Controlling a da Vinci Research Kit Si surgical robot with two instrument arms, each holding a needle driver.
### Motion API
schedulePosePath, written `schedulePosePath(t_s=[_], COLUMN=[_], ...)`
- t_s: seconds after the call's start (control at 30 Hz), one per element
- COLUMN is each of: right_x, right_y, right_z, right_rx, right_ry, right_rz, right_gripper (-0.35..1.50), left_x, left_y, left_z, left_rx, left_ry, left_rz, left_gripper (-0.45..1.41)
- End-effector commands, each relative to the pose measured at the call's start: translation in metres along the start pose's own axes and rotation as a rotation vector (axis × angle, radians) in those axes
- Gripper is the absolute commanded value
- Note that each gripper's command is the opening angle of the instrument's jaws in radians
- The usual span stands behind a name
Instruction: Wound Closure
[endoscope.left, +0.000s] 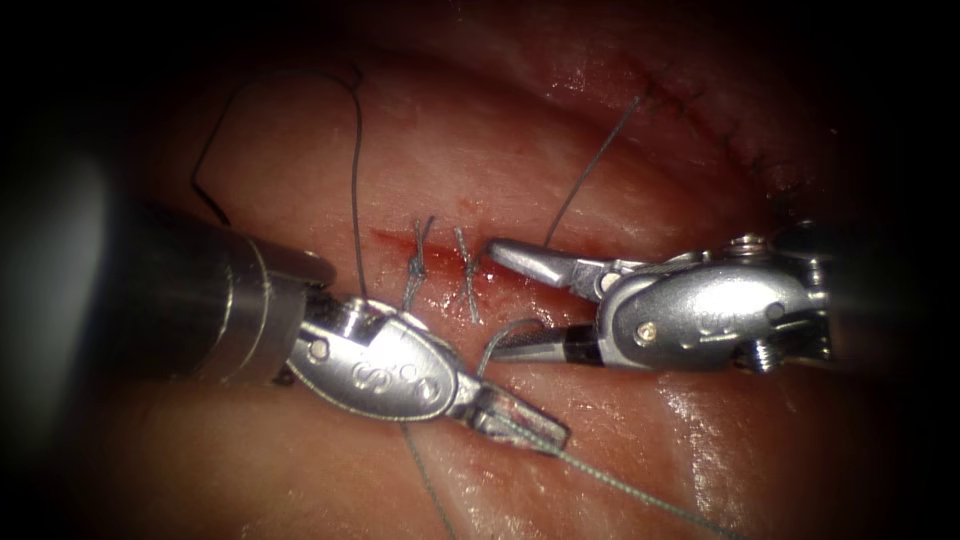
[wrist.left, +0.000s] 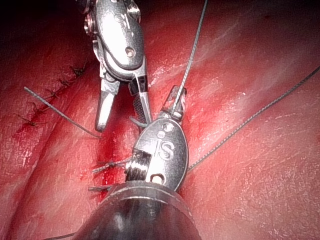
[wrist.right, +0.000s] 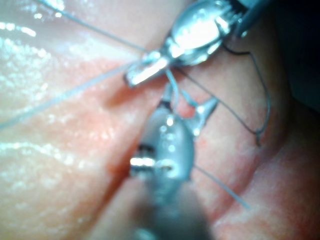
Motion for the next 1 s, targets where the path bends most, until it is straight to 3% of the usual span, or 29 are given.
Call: schedulePosePath(t_s=[0.03, 0.33, 0.4, 0.43, 0.47, 0.8, 0.83, 0.87, 0.9, 0.97, 1.0], right_x=[0.0002, 0.0014, 0.0014, 0.0013, 0.0012, -0.0002, -0.0003, -0.0003, -0.0007, -0.0011, -0.0014], right_y=[-0.0005, -0.0012, -0.0012, -0.0012, -0.0011, -0.0013, -0.0012, -0.0011, -0.0006, 0.0000, 0.0003], right_z=[0.0009, 0.0010, 0.0010, 0.0010, 0.0009, 0.0012, 0.0012, 0.0013, 0.0016, 0.0021, 0.0024], right_rx=[0.015, 0.022, 0.020, 0.028, 0.033, 0.019, 0.015, 0.016, 0.016, 0.016, 0.017], right_ry=[0.001, 0.004, 0.005, 0.001, -0.001, -0.017, -0.017, -0.023, -0.042, -0.058, -0.069], right_rz=[-0.007, -0.017, -0.018, -0.017, -0.017, -0.018, -0.011, 0.002, 0.029, 0.070, 0.096], right_gripper=[1.03, 0.89, 0.56, 0.02, -0.35, -0.35, -0.35, -0.35, -0.35, -0.35, -0.35], left_x=[-0.0005, -0.0008, -0.0008, -0.0007, -0.0007, -0.0003, -0.0002, -0.0001, 0.0001, 0.0003, 0.0005], left_y=[0.0003, 0.0000, 0.0000, 0.0000, 0.0000, -0.0001, -0.0002, -0.0004, -0.0005, -0.0005, -0.0004], left_z=[0.0007, 0.0006, 0.0007, 0.0007, 0.0008, 0.0007, 0.0007, 0.0007, 0.0006, 0.0006, 0.0005], left_rx=[0.000, 0.005, 0.006, 0.006, 0.006, 0.020, 0.035, 0.052, 0.098, 0.156, 0.178], left_ry=[0.001, -0.003, -0.003, -0.003, -0.003, -0.017, -0.032, -0.047, -0.084, -0.133, -0.153], left_rz=[-0.003, -0.014, -0.015, -0.015, -0.015, -0.017, -0.025, -0.057, -0.127, -0.184, -0.197], left_gripper=[-0.45, -0.45, -0.45, -0.45, -0.45, -0.45, -0.33, 0.34, 0.84, 1.06, 1.06])
